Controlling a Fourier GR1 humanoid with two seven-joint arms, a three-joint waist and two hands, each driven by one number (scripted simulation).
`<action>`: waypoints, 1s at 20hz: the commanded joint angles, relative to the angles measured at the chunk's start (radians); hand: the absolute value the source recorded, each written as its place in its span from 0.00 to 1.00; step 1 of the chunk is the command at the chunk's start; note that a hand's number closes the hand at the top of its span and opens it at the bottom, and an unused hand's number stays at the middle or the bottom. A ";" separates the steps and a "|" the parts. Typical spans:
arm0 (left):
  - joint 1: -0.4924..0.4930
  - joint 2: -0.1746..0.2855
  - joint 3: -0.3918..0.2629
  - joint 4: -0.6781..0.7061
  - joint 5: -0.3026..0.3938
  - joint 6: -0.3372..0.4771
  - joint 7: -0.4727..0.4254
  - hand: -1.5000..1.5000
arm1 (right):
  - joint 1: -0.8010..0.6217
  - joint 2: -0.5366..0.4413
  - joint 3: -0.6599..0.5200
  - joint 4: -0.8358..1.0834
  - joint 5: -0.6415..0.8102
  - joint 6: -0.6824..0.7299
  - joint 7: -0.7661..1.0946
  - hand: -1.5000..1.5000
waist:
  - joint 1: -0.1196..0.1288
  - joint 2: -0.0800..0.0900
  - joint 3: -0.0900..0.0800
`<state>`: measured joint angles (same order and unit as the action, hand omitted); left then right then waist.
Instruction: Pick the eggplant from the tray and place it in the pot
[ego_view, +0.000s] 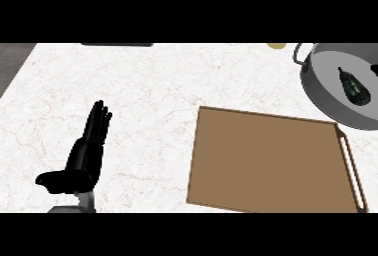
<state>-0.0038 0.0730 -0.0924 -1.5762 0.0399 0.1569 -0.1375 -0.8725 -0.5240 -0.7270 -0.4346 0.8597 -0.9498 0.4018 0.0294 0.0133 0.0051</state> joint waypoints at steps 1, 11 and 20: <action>-0.032 0.009 0.013 0.009 0.001 -0.002 0.016 0.50 | 0.031 0.014 -0.082 -0.051 -0.139 -0.088 -0.140 0.00 | -0.001 0.002 0.000; 0.010 -0.019 -0.009 -0.048 -0.032 0.029 0.044 0.50 | 0.221 0.042 -0.132 -0.184 -0.434 -0.032 -0.499 0.00 | -0.018 -0.009 -0.003; -0.031 -0.003 0.051 0.028 -0.008 -0.004 0.036 0.50 | 0.424 0.051 -0.072 -0.365 -0.546 0.046 -0.477 0.00 | -0.033 -0.015 -0.005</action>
<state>-0.0203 0.0678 -0.0577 -1.5690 0.0246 0.1618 -0.1107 -0.5413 -0.4846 -0.8185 -0.7164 0.3570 -0.9250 -0.0807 0.0018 0.0006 0.0004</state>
